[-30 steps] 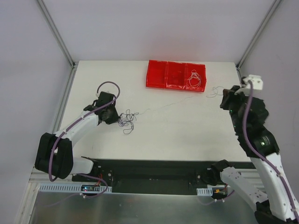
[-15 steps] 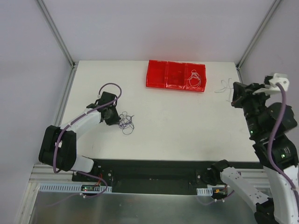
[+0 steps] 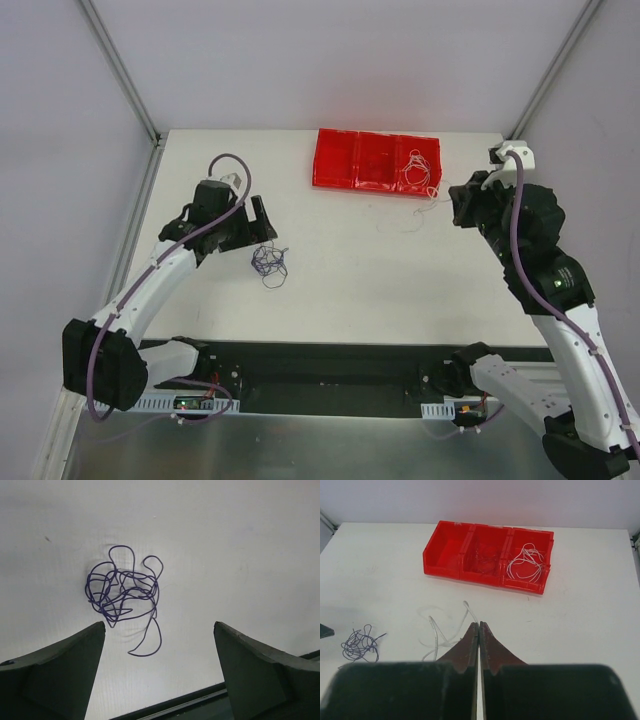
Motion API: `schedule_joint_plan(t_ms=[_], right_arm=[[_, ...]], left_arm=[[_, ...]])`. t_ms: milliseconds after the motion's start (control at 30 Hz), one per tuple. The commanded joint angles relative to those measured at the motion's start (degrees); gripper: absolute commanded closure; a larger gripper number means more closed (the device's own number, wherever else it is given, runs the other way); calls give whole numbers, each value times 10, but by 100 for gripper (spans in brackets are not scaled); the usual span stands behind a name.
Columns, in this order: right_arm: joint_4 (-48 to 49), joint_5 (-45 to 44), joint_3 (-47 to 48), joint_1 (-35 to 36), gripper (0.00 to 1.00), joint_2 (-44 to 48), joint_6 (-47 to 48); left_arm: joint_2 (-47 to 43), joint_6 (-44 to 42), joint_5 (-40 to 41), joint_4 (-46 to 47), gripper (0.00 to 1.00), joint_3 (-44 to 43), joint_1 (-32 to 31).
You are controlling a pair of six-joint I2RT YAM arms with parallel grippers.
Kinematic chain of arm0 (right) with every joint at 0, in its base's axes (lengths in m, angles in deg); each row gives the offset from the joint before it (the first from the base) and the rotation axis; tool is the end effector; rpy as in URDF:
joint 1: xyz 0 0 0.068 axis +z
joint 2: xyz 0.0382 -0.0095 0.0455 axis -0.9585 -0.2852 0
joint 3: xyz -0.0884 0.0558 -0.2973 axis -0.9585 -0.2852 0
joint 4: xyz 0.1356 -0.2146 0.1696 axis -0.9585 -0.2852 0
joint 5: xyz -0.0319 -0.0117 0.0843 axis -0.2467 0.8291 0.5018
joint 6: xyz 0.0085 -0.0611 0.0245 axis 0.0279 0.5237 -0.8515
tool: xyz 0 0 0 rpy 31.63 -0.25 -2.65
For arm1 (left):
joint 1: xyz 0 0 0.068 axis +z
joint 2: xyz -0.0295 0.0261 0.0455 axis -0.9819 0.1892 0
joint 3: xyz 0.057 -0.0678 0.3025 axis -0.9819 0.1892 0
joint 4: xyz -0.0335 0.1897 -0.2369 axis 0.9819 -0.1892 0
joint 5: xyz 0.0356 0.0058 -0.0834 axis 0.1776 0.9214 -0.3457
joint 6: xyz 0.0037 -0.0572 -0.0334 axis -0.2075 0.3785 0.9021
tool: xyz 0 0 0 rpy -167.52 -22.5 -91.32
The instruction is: Untangle the cables
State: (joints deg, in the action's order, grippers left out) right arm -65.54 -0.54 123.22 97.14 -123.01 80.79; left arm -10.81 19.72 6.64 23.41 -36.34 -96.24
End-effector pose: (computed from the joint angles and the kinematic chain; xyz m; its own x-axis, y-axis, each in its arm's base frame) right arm 0.1710 0.0644 0.5000 -0.0579 -0.1600 -0.9854 -0.2353 0.9615 -0.1423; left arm 0.2855 -0.0970 0.2907 -0.7324 -0.2736 -0.6235 0.0640 0.8840 -0.4630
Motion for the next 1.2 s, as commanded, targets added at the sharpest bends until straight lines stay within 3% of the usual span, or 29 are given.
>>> schedule_joint_plan(t_ms=[0,100,467,867,1167], right_arm=[[8,43,38,-3,99,-9,-11],[8,37,36,-2,99,-13,-11],[21,-5,108,-4,99,-85,16],[83,-44,308,-25,99,-270,60],[108,-46,498,-81,99,-435,106]], left_arm=[[-51,-44,-47,-24,7,-44,4],[-61,-55,-65,-28,1,-58,4],[-19,-87,-97,-35,1,-148,4],[97,-102,-184,-35,1,-293,4],[117,-129,-206,-35,3,-247,4]])
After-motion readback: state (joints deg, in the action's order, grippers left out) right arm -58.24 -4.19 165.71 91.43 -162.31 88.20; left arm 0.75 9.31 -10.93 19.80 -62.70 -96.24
